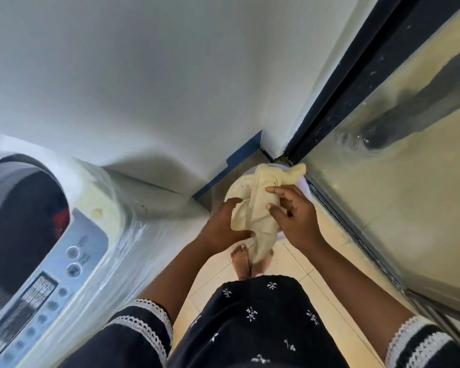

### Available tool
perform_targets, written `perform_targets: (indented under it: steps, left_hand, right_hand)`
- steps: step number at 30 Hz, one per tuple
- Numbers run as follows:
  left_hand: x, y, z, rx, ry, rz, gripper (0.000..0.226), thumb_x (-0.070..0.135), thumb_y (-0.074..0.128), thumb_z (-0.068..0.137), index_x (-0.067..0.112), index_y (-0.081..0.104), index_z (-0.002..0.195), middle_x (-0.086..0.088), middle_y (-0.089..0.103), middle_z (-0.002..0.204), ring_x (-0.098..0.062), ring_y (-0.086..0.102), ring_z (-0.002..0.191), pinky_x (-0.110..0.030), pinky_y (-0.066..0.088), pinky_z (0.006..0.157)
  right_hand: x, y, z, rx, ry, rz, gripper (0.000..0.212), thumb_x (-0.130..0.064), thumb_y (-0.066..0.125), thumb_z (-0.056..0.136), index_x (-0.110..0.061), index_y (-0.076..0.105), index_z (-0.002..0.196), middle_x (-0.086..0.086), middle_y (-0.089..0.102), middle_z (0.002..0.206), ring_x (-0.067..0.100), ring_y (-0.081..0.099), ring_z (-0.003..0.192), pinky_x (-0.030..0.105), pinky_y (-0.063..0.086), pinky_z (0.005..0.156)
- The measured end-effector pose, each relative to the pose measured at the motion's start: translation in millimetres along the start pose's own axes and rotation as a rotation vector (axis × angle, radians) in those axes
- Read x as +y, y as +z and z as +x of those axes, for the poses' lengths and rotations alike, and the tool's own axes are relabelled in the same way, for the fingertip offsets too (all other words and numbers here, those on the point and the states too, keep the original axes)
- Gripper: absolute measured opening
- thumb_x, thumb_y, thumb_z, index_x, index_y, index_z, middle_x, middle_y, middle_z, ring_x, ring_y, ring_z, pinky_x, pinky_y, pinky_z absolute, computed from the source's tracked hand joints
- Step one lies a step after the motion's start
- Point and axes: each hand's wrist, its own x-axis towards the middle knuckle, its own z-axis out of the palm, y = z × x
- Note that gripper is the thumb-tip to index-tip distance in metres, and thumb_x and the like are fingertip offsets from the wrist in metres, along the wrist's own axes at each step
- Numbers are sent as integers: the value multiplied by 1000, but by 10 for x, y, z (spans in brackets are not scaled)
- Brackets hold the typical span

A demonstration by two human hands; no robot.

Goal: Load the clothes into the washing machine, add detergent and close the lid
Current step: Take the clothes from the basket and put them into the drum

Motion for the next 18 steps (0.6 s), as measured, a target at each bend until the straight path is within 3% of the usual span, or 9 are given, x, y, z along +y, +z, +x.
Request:
perform_targets:
  steps: [4, 6, 8, 10, 12, 14, 16, 18]
  left_hand:
    - [217, -57, -242, 110, 66, 20, 123, 60, 84, 56, 33, 9, 150, -1, 12, 159, -28, 7, 149, -53, 27, 117]
    - [283, -75, -322, 157, 30, -41, 128, 62, 84, 54, 32, 8, 153, -3, 3, 162, -24, 5, 149, -51, 27, 117]
    - [381, -81, -380, 226, 70, -102, 102, 53, 81, 68, 32, 26, 152, -3, 7, 162, -15, 14, 145, -33, 27, 112]
    - [503, -100, -457, 360, 138, -126, 56, 33, 72, 86, 29, 52, 138, -1, 16, 160, -13, 30, 138, -22, 29, 102]
    - [570, -129, -527, 475, 152, -102, 37, 16, 63, 93, 24, 62, 129, -4, 18, 158, -15, 39, 131, -19, 32, 99]
    - [534, -151, -553, 535, 175, -79, 32, 14, 59, 95, 23, 63, 126, -7, 22, 157, -23, 36, 138, -27, 35, 105]
    - [524, -171, -608, 541, 196, -91, 29, 22, 55, 97, 22, 64, 125, -7, 29, 152, -28, 35, 139, -37, 37, 110]
    - [550, -181, -670, 565, 224, -122, 32, 28, 50, 95, 19, 64, 123, -6, 42, 142, -24, 42, 132, -37, 39, 109]
  right_hand:
    - [-674, -142, -267, 3, 143, 424, 32, 3, 58, 93, -11, 67, 120, -5, 70, 119, 19, 67, 108, 33, 56, 86]
    - [-980, -244, -384, -51, 214, 627, 31, 3, 50, 96, -10, 67, 119, 4, 73, 115, 21, 69, 104, 31, 57, 78]
    - [-1190, -341, -475, -132, 246, 769, 33, 1, 45, 97, -10, 66, 120, 11, 73, 115, 22, 70, 104, 30, 57, 76]
    - [-1305, -434, -521, -138, 221, 835, 34, 1, 44, 96, -8, 64, 122, 11, 72, 118, 21, 70, 107, 29, 58, 78]
    - [-1325, -543, -518, -60, 167, 817, 34, 2, 45, 96, -9, 64, 122, 9, 71, 121, 19, 69, 107, 27, 57, 81]
    - [-1284, -658, -481, 39, 161, 709, 34, 3, 48, 96, -11, 66, 121, 8, 69, 123, 15, 68, 102, 25, 58, 81]
    - [-1152, -744, -457, 93, 198, 492, 31, 1, 55, 96, -14, 68, 119, 5, 67, 122, 8, 69, 94, 20, 56, 79]
    - [-967, -788, -458, 82, 186, 130, 27, -6, 66, 91, -22, 70, 112, 3, 58, 121, 11, 66, 100, 22, 53, 86]
